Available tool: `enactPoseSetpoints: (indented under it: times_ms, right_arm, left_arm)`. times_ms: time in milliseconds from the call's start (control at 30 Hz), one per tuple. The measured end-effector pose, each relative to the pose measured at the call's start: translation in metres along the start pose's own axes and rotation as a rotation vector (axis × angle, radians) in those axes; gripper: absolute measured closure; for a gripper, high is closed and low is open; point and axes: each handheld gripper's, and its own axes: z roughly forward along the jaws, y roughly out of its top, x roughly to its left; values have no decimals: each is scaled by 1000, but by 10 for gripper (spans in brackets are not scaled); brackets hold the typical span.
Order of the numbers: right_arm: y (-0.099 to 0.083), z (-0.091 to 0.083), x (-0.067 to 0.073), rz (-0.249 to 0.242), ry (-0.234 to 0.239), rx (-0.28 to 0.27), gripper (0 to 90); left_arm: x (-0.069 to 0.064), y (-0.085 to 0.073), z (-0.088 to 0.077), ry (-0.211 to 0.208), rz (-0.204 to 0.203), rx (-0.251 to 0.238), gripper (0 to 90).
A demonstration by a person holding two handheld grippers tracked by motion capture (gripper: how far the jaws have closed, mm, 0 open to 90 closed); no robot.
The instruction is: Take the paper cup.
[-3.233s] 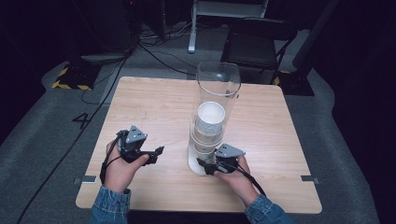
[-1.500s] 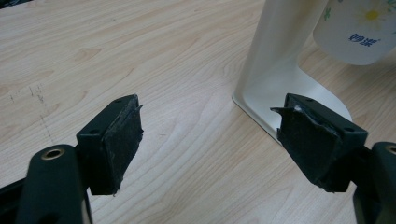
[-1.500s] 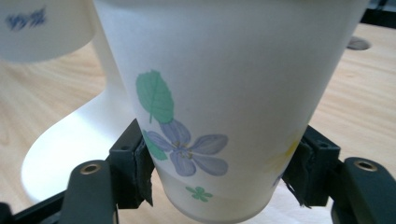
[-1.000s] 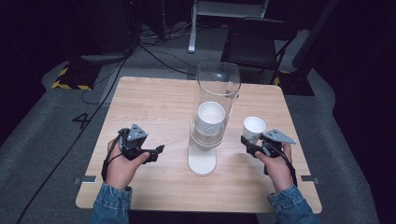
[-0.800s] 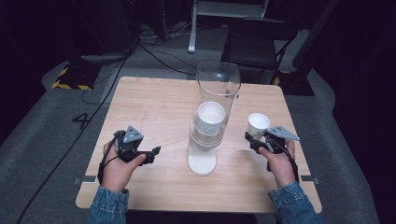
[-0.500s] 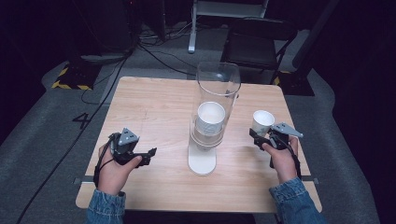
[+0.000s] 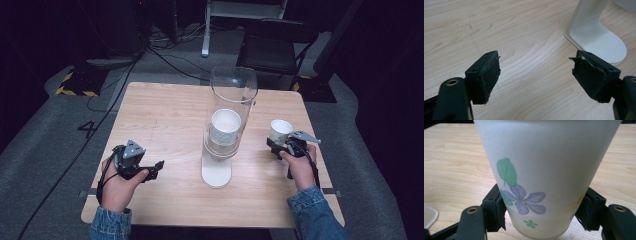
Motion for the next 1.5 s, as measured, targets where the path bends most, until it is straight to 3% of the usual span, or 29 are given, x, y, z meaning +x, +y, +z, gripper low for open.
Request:
enactPoseSetpoints:
  times_ms: [267, 767, 1100, 1200, 1500]
  right_arm:
    - [-5, 10, 0, 17, 4, 59, 344]
    - [-18, 20, 1, -20, 5, 153, 339]
    - [-20, 18, 1, -38, 11, 183, 329]
    - [-21, 17, 2, -34, 6, 188, 165]
    - [-17, 4, 6, -47, 32, 176, 159]
  left_arm:
    - [1, -3, -3, 6, -11, -4, 219]
    - [0, -1, -1, 2, -8, -1, 219]
    - [-1, 1, 1, -4, -3, -2, 219]
    - [-1, 2, 2, -8, 0, 1, 219]
    - [1, 3, 5, -12, 1, -1, 219]
